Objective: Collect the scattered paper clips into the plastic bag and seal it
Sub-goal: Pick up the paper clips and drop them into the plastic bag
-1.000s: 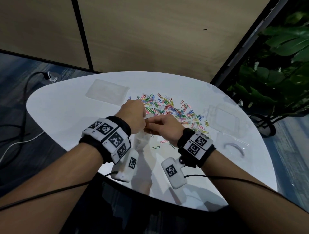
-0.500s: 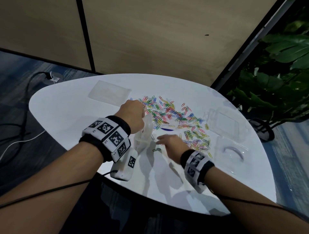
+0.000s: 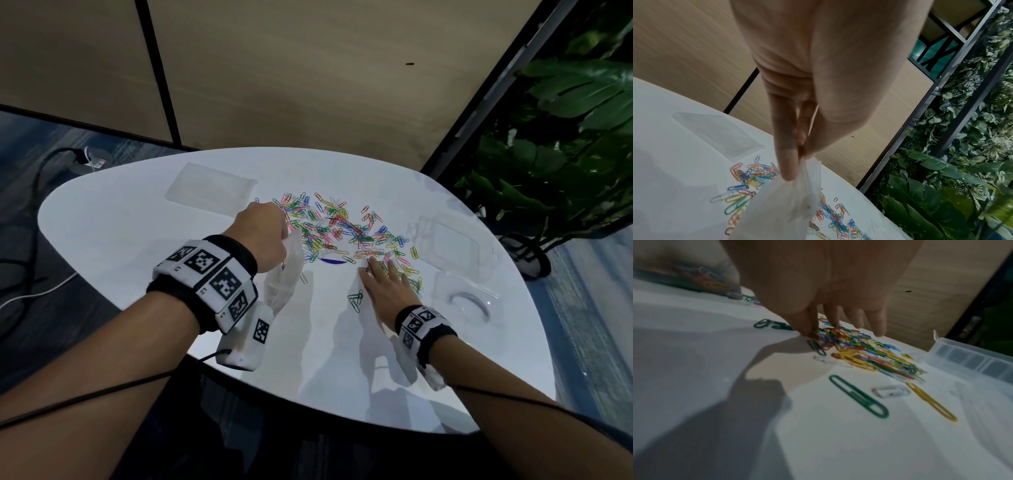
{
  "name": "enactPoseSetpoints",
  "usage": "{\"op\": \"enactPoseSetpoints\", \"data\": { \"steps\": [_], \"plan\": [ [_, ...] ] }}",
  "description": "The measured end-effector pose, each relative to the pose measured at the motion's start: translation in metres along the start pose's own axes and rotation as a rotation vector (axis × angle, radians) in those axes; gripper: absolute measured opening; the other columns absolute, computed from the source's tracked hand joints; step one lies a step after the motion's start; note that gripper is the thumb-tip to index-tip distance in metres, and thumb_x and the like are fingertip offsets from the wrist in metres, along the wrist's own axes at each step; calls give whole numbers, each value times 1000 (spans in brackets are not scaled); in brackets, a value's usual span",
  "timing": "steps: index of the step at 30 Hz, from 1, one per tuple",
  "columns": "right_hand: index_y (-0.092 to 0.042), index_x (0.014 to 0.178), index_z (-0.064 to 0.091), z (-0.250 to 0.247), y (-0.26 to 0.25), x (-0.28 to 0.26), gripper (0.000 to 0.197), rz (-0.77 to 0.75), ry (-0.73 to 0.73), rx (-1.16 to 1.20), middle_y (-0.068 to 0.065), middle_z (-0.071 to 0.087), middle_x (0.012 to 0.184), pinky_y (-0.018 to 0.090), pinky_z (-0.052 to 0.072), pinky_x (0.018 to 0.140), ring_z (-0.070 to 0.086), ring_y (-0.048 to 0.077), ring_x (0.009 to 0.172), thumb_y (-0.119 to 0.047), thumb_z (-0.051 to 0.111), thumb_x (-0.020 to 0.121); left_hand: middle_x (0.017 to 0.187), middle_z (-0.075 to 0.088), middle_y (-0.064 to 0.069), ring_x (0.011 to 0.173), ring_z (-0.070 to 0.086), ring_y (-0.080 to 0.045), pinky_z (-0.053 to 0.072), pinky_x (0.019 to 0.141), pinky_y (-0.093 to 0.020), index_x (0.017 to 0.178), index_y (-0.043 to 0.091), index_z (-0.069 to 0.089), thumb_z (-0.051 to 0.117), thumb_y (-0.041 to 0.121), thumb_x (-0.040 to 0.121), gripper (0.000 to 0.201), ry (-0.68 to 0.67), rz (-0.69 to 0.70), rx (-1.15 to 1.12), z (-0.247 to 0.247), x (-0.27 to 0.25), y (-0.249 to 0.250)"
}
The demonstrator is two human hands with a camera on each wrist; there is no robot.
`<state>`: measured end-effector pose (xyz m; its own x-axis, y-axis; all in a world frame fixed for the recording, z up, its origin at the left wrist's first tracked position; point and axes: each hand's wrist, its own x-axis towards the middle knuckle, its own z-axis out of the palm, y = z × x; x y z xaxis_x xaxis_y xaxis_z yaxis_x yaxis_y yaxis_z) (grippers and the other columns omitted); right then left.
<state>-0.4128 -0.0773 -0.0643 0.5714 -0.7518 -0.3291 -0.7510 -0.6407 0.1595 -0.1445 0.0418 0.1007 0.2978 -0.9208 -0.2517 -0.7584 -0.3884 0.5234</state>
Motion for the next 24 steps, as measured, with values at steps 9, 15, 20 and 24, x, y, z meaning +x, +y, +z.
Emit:
{"op": "enactPoseSetpoints", "data": {
  "steps": [9,15,20,24],
  "plan": [
    [-12,94,73,-26,13,10,19,133,134,235,6,66,96,29,52,74,65,24,87,-3,57,89,89,67,-15,88,68,-31,60,86,-36,79,21,59,54,-4,80,25,-23,26,35,2,0,9],
    [-11,94,77,-81,25,-5,13,471,186,1125,6,76,86,32,60,82,74,17,76,-7,75,82,82,66,-14,76,65,-33,58,79,-35,79,17,65,53,-6,81,26,-30,28,29,5,3,17],
    [4,100,70,-137,-27,-23,17,263,97,1943,18,73,90,26,60,78,73,23,78,7,69,83,80,54,-8,66,55,-25,56,73,-34,77,17,57,51,-8,81,26,-50,38,-20,13,4,27],
    [9,101,67,-139,-72,-28,16,267,-15,2025,18,69,85,24,61,73,70,22,76,6,66,86,82,66,-8,93,70,-29,57,93,-38,95,7,75,59,-1,86,20,-31,31,-86,20,1,37]
  ]
}}
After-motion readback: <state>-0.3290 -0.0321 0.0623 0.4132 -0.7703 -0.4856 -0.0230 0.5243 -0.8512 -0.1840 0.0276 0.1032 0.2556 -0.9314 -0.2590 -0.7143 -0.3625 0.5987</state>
